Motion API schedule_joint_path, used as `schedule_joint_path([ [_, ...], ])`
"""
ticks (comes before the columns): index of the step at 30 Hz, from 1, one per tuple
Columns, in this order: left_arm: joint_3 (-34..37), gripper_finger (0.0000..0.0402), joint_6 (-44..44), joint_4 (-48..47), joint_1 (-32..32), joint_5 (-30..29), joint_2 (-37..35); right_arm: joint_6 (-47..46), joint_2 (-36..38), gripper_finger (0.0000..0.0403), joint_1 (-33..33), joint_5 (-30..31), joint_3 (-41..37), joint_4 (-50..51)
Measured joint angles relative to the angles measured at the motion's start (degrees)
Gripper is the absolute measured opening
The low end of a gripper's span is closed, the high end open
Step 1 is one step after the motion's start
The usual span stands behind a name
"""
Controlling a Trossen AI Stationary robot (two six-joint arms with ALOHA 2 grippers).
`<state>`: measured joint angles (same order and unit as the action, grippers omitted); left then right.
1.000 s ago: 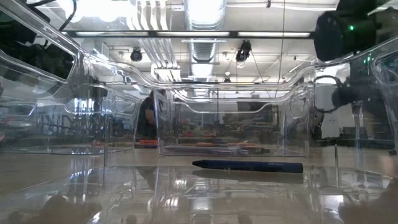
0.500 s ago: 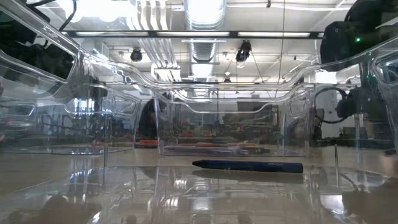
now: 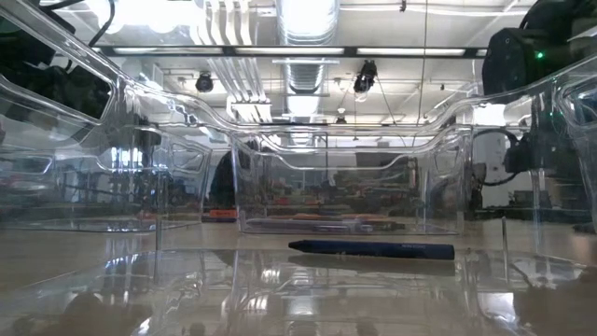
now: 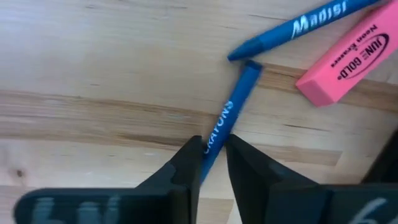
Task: Sort crayons/erasers/pens/pencils in bins
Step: Put the blue crayon into the bottom left transparent bin
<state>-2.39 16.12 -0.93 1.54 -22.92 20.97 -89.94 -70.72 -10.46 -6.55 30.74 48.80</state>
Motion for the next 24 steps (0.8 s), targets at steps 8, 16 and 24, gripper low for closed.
schedule_joint_path([
  [8, 0.0, 0.0000, 0.0, 0.0, 0.0, 0.0, 0.0, 0.1, 0.0, 0.0025, 0.0, 0.3, 0.0, 0.1],
  [16, 0.0, 0.0000, 0.0, 0.0, 0.0, 0.0, 0.0, 4.0, 0.0, 0.0024, 0.0, 4.6, 3.8, 0.8],
  [24, 0.0, 0.0000, 0.0, 0.0, 0.0, 0.0, 0.0, 11.9, 0.1, 0.0023, 0.0, 24.7, 11.4, 2.7],
])
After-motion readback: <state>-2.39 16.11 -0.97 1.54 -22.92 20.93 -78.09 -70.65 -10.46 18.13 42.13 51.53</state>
